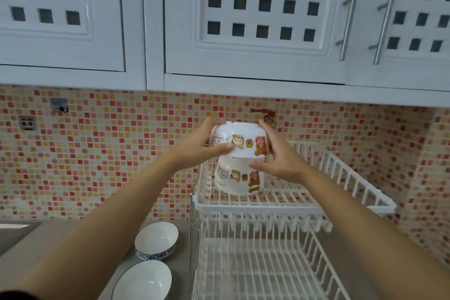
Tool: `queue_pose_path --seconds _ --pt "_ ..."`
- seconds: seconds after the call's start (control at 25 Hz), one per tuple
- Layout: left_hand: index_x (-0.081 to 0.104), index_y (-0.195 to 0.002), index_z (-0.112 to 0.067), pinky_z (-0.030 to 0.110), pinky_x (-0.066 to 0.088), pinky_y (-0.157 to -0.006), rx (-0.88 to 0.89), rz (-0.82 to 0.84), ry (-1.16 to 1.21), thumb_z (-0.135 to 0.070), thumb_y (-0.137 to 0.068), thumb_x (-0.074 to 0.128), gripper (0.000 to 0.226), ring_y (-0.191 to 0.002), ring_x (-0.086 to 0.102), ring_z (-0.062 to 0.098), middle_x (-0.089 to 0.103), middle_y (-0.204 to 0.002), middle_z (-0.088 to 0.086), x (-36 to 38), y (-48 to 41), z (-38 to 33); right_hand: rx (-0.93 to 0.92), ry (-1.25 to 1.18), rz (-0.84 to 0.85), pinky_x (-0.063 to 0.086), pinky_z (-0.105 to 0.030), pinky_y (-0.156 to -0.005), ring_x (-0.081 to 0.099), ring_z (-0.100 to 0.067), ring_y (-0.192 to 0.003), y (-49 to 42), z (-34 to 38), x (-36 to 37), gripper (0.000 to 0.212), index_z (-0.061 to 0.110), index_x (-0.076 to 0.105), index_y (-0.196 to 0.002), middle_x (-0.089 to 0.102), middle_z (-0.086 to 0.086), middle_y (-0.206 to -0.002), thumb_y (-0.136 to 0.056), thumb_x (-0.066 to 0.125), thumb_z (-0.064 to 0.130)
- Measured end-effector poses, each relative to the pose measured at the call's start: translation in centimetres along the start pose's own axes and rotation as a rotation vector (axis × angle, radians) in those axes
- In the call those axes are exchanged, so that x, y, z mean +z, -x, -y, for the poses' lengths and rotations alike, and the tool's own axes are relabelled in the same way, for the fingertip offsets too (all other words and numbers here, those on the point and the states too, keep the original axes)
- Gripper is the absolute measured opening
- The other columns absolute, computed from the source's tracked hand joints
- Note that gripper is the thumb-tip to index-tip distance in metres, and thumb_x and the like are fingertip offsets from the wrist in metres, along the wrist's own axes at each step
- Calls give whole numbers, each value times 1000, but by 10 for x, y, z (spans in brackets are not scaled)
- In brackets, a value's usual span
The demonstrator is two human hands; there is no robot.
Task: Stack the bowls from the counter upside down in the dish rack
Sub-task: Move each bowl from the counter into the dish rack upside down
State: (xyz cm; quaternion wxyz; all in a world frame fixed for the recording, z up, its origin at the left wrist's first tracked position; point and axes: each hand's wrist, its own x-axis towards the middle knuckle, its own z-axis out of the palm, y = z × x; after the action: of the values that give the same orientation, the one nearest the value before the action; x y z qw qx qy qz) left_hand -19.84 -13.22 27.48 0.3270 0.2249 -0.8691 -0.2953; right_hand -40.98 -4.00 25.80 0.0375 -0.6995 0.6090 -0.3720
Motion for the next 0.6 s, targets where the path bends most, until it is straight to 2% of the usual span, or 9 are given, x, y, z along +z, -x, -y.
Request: queue_pose_path --seconds 0.08,0.2,0.32,0.4,0.44,0.6 --pt "33 -125 -23 40 58 -86 -18 42 -65 -43 -73 73 68 -113 57 20 50 -130 5 11 -3 8 19 14 47 28 -49 -115 16 -15 -145 3 -9 -1 109 34 6 -148 8 10 -158 -63 59 76" --pt "29 -127 -18 39 44 -103 11 49 -275 -38 -69 79 78 -120 41 17 35 -137 3 28 -5 16 37 70 67 26 -47 -116 14 -11 -144 5 -23 5 112 32 9 -149 9 12 -157 -62 72 64" --pt "19 -137 -25 46 33 -112 39 81 -408 -38 -65 82 96 -134 28 25 14 -149 1 37 -8 26 29 152 91 23 -42 -117 20 -11 -140 3 -33 8 117 26 14 -149 16 11 -151 -58 83 50" --pt "5 -144 -32 47 23 -115 37 137 -456 -34 -66 82 110 -145 7 24 -8 -156 -2 41 -10 31 -6 244 97 24 -37 -115 20 -12 -139 2 -35 10 122 22 12 -150 13 10 -150 -56 85 50" --pt "1 -145 -34 47 20 -115 29 157 -475 -33 -66 82 113 -146 3 24 -13 -157 -3 43 -11 33 -21 280 94 24 -37 -114 19 -13 -139 1 -37 12 125 21 10 -150 12 10 -150 -55 85 52" --pt "5 -147 -29 41 26 -115 39 177 -527 -30 -63 83 115 -143 15 27 -1 -156 1 45 -12 36 -16 355 135 24 -39 -115 14 -16 -141 -1 -45 20 130 25 4 -149 11 5 -151 -52 84 56"
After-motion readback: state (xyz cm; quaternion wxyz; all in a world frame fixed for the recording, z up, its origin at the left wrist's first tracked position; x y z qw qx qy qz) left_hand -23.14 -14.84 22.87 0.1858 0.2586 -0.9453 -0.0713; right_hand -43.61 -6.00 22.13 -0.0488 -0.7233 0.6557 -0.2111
